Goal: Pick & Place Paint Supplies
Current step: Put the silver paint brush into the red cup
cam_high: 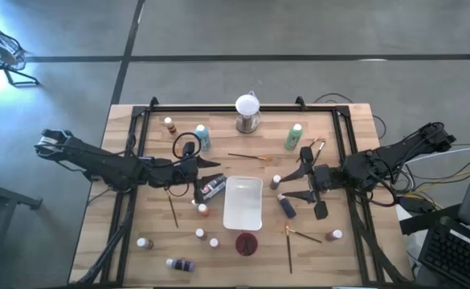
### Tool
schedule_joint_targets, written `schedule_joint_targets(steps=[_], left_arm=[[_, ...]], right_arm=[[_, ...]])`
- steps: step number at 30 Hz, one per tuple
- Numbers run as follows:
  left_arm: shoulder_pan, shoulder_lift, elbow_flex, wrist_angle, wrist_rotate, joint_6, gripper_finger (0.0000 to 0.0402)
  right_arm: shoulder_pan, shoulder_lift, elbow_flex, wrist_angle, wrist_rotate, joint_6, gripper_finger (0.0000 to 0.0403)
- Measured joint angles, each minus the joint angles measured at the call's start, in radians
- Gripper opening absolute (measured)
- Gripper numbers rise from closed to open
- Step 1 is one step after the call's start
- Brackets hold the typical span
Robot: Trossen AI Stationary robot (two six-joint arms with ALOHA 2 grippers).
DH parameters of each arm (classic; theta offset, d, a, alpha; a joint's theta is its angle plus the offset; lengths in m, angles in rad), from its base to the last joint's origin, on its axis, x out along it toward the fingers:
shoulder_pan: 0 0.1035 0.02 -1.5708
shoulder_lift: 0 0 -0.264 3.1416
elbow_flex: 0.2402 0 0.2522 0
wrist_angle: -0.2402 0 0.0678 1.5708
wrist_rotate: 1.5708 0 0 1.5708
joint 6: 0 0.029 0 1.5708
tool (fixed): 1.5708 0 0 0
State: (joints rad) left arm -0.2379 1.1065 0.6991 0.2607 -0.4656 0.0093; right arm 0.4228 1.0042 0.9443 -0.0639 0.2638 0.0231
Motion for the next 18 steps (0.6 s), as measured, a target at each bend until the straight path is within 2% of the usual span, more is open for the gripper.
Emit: schedule_joint_targets(steps=[18], left_arm=[[0.0,-0.021,0.002,-0.168,0.063,-0.004,0.0152]], right_arm=[[0.0,0.0,0.0,0.006,0.0,-0.02,0.0202]])
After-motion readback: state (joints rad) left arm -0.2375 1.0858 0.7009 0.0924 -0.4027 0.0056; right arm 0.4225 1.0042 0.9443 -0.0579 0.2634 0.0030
